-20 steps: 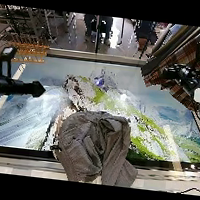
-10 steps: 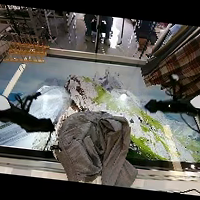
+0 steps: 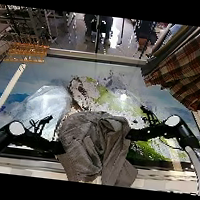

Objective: Fold the clothes and pants, and hang the long-sleeved shirts on hangers.

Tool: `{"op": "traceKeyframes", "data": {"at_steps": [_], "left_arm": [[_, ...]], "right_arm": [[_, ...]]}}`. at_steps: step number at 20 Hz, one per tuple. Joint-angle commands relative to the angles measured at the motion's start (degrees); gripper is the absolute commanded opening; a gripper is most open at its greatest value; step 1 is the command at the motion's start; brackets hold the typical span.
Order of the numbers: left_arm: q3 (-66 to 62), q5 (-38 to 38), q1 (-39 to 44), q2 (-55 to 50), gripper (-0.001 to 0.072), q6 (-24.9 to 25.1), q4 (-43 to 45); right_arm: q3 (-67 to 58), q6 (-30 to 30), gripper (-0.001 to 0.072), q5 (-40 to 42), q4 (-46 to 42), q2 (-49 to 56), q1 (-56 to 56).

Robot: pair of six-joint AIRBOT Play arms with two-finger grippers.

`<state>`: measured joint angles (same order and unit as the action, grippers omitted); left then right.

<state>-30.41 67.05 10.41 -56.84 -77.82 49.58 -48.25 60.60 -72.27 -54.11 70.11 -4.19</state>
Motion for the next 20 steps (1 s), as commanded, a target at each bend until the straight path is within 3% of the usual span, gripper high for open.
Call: {"op": "traceKeyframes", "data": {"at_steps": [1,2,3,4,5,6,10,12,14,15,16,17,18,20], "left_arm": [[1.2,-13.9,4.6,-3.4,0.0694,-0.2,-4.3],[1.1,-16.7,5.1,-4.3,0.0577,-0.2,-4.7],[0.9,-17.0,4.8,-4.5,0.0207,0.0,-4.6],[0.3,-16.9,4.0,-4.2,0.0027,1.2,-4.7],[-1.0,-16.2,2.5,-3.7,0.0017,1.2,-4.6],[-2.8,-15.7,0.4,-2.9,0.0017,1.5,-4.6],[-18.6,-12.5,-15.0,-2.5,0.0016,3.7,-2.1],[-28.0,-14.1,-23.3,-6.3,0.0016,3.8,-0.9],[-36.3,-13.9,-27.8,-13.7,0.0018,3.7,-1.3],[-39.4,-14.2,-28.1,-18.3,0.0021,3.8,-2.2],[-41.6,-13.9,-28.0,-22.7,0.0124,3.8,-2.8],[-43.0,-12.5,-27.8,-26.3,0.0424,4.7,-2.2],[-43.7,-9.5,-28.0,-29.2,0.072,6.9,-1.1],[-43.8,-2.4,-30.9,-32.9,0.0698,6.7,4.4]], "right_arm": [[3.8,0.9,0.0583,12.9,-0.2,1.2,6.4],[3.9,2.0,0.0567,15.2,-0.4,2.4,7.9],[3.9,3.1,0.0469,17.1,-0.3,4.0,9.3],[3.8,3.7,0.0323,18.4,-0.4,5.4,10.3],[3.7,3.7,0.0132,19.4,-0.7,6.2,10.7],[3.3,3.8,0.0028,19.8,-3.0,6.2,10.6],[-10.6,7.0,0.0026,16.3,-23.5,4.8,8.7],[-19.8,8.7,0.0025,21.9,-26.0,5.2,7.0],[-25.3,9.2,0.0034,31.9,-23.6,7.0,6.5],[-26.6,9.4,0.0192,35.9,-22.2,8.5,6.7],[-27.8,10.6,0.0363,36.9,-20.8,10.4,6.7],[-28.6,13.3,0.0437,34.8,-20.8,11.9,6.4],[-28.7,14.8,0.0438,30.5,-20.9,12.6,5.6],[-27.5,14.8,0.0472,18.1,-20.5,12.9,1.9]]}}
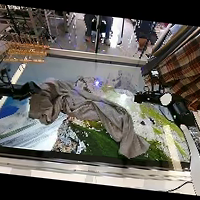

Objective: Fold the clothes and pants, and hang the long-sleeved shirts on hangers.

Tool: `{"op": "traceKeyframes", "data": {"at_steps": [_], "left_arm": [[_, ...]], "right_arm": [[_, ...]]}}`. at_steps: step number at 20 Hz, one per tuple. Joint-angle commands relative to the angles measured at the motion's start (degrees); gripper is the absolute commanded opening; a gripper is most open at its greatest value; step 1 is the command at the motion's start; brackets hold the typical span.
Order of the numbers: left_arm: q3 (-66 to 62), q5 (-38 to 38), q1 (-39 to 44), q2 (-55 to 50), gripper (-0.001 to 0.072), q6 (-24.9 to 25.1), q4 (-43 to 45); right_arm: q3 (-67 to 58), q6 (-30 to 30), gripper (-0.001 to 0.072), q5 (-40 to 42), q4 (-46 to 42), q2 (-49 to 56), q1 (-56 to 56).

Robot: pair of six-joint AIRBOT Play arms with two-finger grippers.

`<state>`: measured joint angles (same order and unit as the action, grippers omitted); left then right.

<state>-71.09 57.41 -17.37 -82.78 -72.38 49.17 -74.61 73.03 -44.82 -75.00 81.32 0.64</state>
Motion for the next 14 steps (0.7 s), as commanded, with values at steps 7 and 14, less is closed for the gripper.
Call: {"op": "traceKeyframes", "data": {"at_steps": [7,14], "left_arm": [[-1.3,21.7,-13.7,-8.4,0.0696,-7.9,12.8],[7.1,4.2,-9.9,-8.6,0.0699,-10.3,3.2]], "right_arm": [[25.6,-8.9,0.0543,-21.9,22.7,-7.9,-15.5],[35.5,-7.2,0.0699,-16.4,22.2,-11.3,-3.7]]}}
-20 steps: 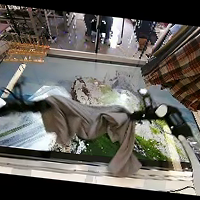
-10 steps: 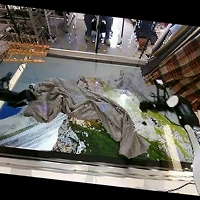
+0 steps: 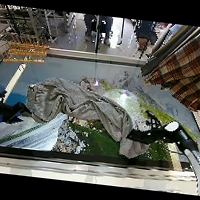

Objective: Fold the clothes and pants, and hang the long-sleeved shirts on hangers.

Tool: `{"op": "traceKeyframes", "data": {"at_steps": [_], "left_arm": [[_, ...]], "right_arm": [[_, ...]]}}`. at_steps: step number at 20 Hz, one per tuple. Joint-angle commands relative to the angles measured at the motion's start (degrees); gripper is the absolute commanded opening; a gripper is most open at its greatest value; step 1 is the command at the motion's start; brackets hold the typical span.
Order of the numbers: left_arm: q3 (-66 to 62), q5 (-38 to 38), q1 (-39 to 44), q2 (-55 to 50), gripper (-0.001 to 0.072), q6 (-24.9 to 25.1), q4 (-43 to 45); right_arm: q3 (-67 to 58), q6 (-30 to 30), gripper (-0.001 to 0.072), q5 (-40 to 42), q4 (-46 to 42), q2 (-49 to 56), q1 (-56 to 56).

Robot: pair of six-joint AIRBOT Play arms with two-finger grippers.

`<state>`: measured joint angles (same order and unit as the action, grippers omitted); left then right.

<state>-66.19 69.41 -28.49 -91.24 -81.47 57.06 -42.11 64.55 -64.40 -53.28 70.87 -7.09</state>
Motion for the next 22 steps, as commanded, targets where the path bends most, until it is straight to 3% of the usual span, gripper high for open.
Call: {"op": "traceKeyframes", "data": {"at_steps": [1,3,4,5,6,7,8,9,11,13,16,17,18,19,20,22], "left_arm": [[2.2,-9.7,1.9,-0.2,0.07,-1.9,-5.5],[2.2,-13.0,3.5,-0.5,0.0699,-3.7,-5.7],[2.2,-14.3,4.3,-1.1,0.0697,-4.4,-5.7],[2.2,-15.1,4.8,-1.7,0.0686,-5.8,-5.7],[2.2,-15.3,5.0,-2.4,0.0536,-7.3,-5.7],[2.2,-15.2,5.1,-3.0,0.0336,-7.2,-5.7],[2.2,-15.0,5.0,-3.3,0.0147,-6.7,-5.7],[2.2,-15.0,5.0,-3.4,0.0012,-5.3,-5.7],[1.7,-14.4,4.0,-3.3,0.0016,-2.6,-5.4],[0.0,-12.8,1.8,-3.3,0.0016,-1.4,-2.5],[-2.9,-10.2,-1.6,-3.3,0.0016,-1.6,3.0],[-3.0,-9.5,-2.5,-3.2,0.0016,-1.7,2.7],[-3.0,-8.4,-2.9,-3.3,0.0017,-1.7,2.8],[-3.0,-7.4,-3.0,-3.3,0.0017,-1.6,3.0],[-3.0,-6.5,-3.0,-3.3,0.0018,-1.3,3.0],[-3.0,-4.8,-2.9,-3.3,0.0017,-0.1,2.9]], "right_arm": [[3.0,3.5,0.0699,6.1,-1.2,-0.8,6.2],[3.0,8.2,0.0671,11.8,-4.9,-0.4,10.1],[3.0,10.4,0.0618,13.9,-6.9,0.2,11.9],[3.0,11.8,0.0513,15.1,-8.6,1.0,13.4],[2.8,12.4,0.0225,15.5,-10.1,1.2,14.1],[1.9,12.5,0.0025,14.8,-12.2,1.0,14.2],[-0.1,12.6,0.0026,13.2,-15.2,0.4,13.9],[-3.6,13.1,0.0025,11.8,-20.1,-0.9,13.1],[-13.0,16.7,0.0024,13.0,-34.2,-4.0,9.7],[-23.5,20.3,0.0024,21.1,-43.1,-4.3,2.9],[-32.1,23.9,0.0043,39.0,-36.7,-0.5,-7.8],[-33.6,23.9,0.0293,39.2,-32.2,1.5,-10.1],[-34.2,23.8,0.0561,33.2,-27.3,3.4,-11.8],[-34.1,21.3,0.0587,23.3,-23.4,5.1,-13.0],[-32.6,13.0,0.0585,11.2,-18.3,6.8,-13.6],[-24.9,-1.3,0.0498,-7.1,-5.6,8.0,-13.2]]}}
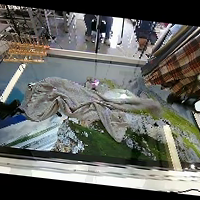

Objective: Fold the clothes and pants, and hang the long-sleeved shirts on hangers.

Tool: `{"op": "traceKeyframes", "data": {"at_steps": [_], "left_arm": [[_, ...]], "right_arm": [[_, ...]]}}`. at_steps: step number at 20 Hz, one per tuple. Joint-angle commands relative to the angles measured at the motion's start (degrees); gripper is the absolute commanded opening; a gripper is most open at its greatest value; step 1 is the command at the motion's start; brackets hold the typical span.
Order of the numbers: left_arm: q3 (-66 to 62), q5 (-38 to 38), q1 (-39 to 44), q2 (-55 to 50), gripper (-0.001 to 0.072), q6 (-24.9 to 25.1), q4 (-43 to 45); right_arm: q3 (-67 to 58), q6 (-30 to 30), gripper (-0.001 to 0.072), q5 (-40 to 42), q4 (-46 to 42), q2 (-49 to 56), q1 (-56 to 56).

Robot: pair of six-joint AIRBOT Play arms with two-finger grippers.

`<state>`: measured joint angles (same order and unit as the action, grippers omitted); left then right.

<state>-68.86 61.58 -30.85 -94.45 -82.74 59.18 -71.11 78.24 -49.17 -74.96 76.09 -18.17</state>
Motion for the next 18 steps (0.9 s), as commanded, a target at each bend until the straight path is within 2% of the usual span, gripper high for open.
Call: {"op": "traceKeyframes", "data": {"at_steps": [1,3,6,11,12,13,14,15,16,18], "left_arm": [[-0.3,3.9,-0.6,0.0,0.0018,1.2,0.8],[-0.3,5.1,-0.6,0.0,0.0018,1.2,0.8],[-0.3,6.7,-0.6,0.0,0.0018,1.2,0.8],[-0.3,7.2,-0.6,0.0,0.0018,1.2,0.7],[-0.3,7.3,-0.6,0.0,0.0018,1.2,0.7],[-0.3,7.6,-0.6,0.0,0.0018,1.2,0.6],[-0.3,8.1,-0.6,0.0,0.0018,1.3,0.1],[-0.4,8.8,-0.7,0.2,0.0018,3.0,-1.2],[-0.7,9.3,-1.2,0.7,0.0017,4.5,-3.1],[-3.4,10.6,-3.2,2.3,0.0016,5.7,-9.1]], "right_arm": [[10.0,-18.4,0.0487,-27.6,21.6,2.3,-1.1],[20.5,-19.5,0.0493,-29.0,23.9,1.4,3.4],[29.7,-19.4,0.0645,-19.7,25.2,1.6,12.4],[28.0,-18.8,0.063,-9.0,32.6,5.0,22.6],[27.0,-18.7,0.0572,-6.2,33.0,6.5,23.7],[26.1,-17.2,0.0467,-3.0,33.0,7.6,24.5],[24.9,-15.8,0.0161,-0.6,32.8,8.2,24.9],[23.5,-15.6,0.0028,-0.3,32.2,7.9,24.9],[21.4,-13.7,0.0027,-1.3,29.4,6.8,24.2],[15.5,-7.4,0.0026,-5.9,16.9,2.1,21.9]]}}
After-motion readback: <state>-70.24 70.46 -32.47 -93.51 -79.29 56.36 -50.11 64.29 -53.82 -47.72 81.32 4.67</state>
